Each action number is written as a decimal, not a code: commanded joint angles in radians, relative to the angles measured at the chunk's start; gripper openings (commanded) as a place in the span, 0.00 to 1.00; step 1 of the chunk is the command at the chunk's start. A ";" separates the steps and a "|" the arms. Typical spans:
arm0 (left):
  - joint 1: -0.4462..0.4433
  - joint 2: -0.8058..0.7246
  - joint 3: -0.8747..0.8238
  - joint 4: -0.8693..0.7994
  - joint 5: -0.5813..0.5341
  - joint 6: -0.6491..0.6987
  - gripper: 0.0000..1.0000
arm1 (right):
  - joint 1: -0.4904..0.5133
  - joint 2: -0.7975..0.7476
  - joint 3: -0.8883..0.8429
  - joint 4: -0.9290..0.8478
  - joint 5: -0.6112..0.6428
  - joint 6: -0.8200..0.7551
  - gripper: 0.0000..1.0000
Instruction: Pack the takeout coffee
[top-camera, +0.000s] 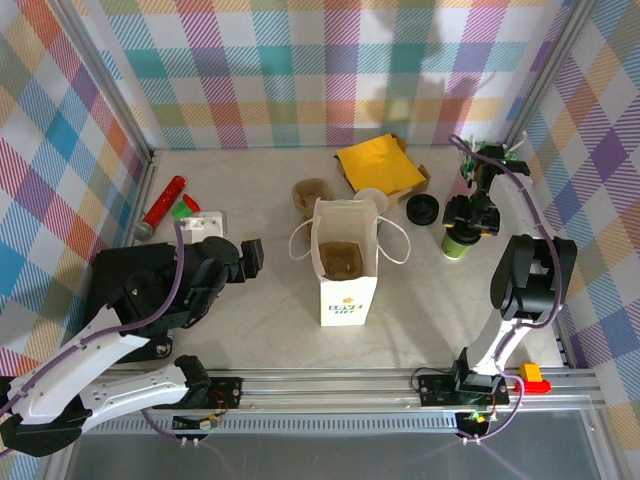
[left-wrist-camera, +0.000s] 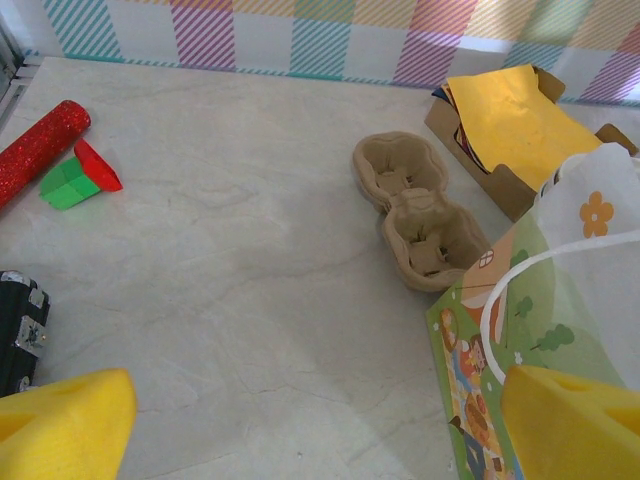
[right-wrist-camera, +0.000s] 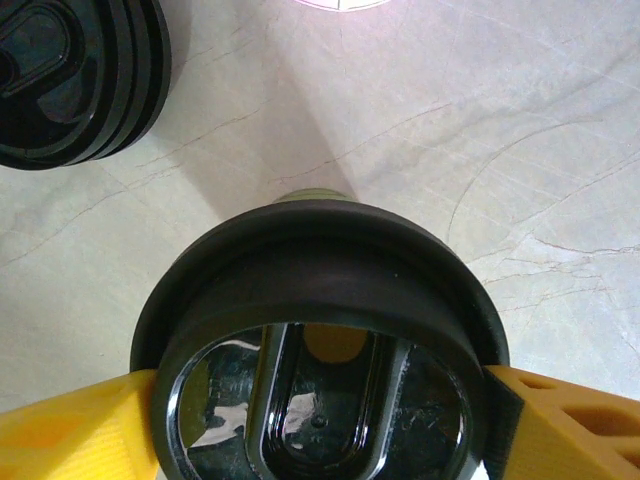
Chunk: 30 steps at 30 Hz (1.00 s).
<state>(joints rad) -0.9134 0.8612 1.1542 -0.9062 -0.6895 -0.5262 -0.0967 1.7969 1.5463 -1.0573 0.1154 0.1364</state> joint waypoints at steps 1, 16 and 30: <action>0.011 -0.011 -0.011 0.025 0.001 0.008 0.93 | 0.014 0.068 -0.018 -0.040 -0.006 -0.019 0.78; 0.016 -0.012 -0.002 0.030 0.025 0.004 0.93 | 0.087 0.005 -0.028 -0.075 -0.018 0.003 0.68; 0.016 -0.017 0.000 0.065 0.148 0.015 0.91 | 0.273 -0.218 0.044 -0.311 0.046 0.139 0.67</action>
<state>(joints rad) -0.9100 0.8589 1.1542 -0.8810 -0.5900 -0.5259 0.1448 1.6310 1.5455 -1.2625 0.1471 0.2218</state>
